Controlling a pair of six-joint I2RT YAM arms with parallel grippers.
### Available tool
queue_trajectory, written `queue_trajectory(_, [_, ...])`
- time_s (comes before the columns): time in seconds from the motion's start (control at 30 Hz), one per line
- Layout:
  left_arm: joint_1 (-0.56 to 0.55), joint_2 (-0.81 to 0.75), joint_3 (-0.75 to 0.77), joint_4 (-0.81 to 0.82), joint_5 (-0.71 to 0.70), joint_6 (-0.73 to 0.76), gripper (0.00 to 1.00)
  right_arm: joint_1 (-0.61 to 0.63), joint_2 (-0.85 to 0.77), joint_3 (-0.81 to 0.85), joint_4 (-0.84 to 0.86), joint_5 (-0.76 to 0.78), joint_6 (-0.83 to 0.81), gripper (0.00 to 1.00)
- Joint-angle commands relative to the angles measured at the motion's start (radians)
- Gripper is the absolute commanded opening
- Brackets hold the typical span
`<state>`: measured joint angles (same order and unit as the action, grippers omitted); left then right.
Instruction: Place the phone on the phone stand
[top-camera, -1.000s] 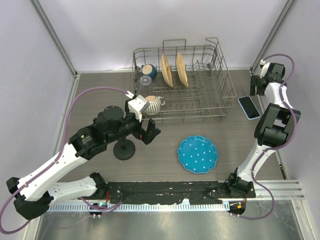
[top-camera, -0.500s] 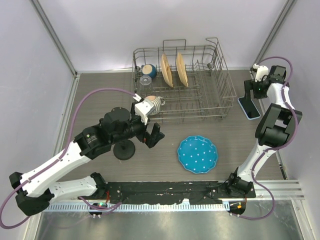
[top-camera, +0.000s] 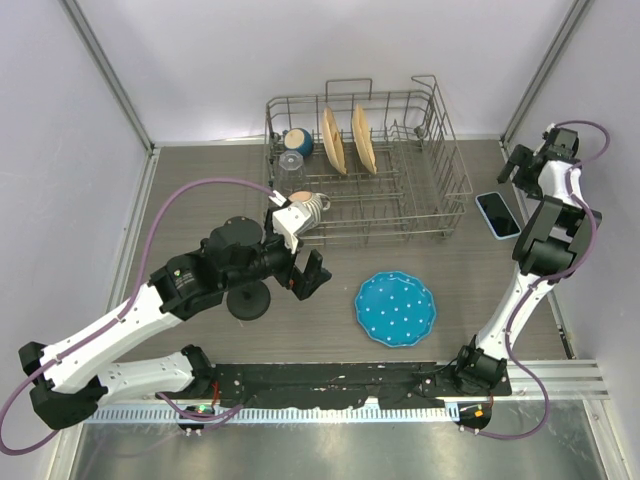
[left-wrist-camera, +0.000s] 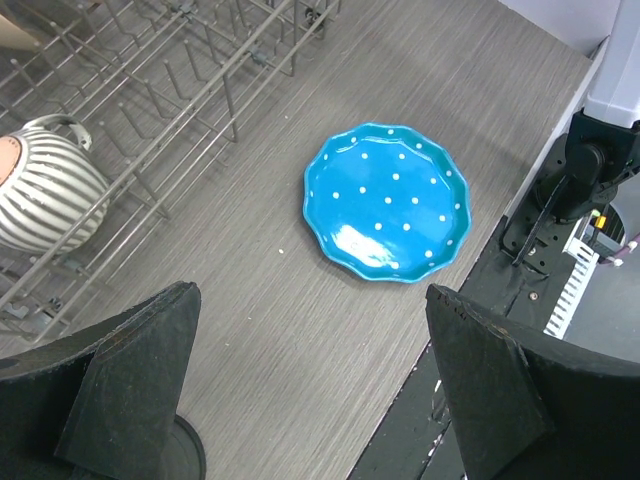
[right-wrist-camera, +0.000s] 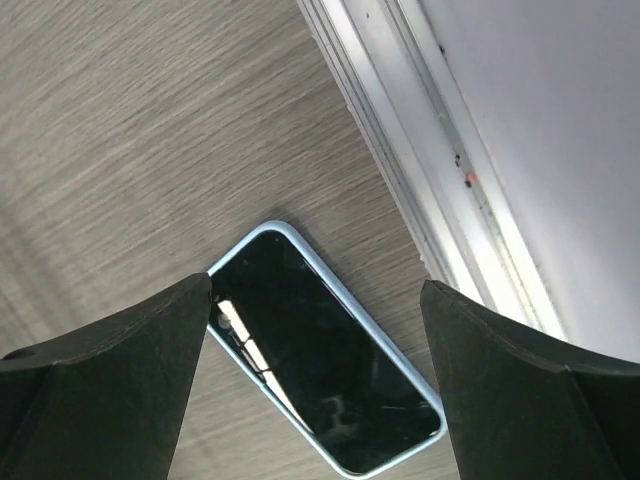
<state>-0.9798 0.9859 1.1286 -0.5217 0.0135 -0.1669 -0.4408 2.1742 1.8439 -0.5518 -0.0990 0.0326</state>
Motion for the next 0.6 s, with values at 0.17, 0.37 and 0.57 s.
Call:
queue_trajectory(0.17, [-0.002,0.008,0.005,0.019,0.014,0.017,1.0,0.008,-0.079,-0.175,0.279,0.168,0.389,0.9])
queue_trajectory(0.37, [-0.003,0.016,0.008,0.017,0.019,0.015,1.0,0.031,-0.07,-0.15,0.24,0.294,0.498,0.89])
queue_trajectory(0.57, [-0.003,0.019,0.01,0.014,0.016,0.015,1.0,0.054,-0.054,-0.121,0.184,0.32,0.526,0.89])
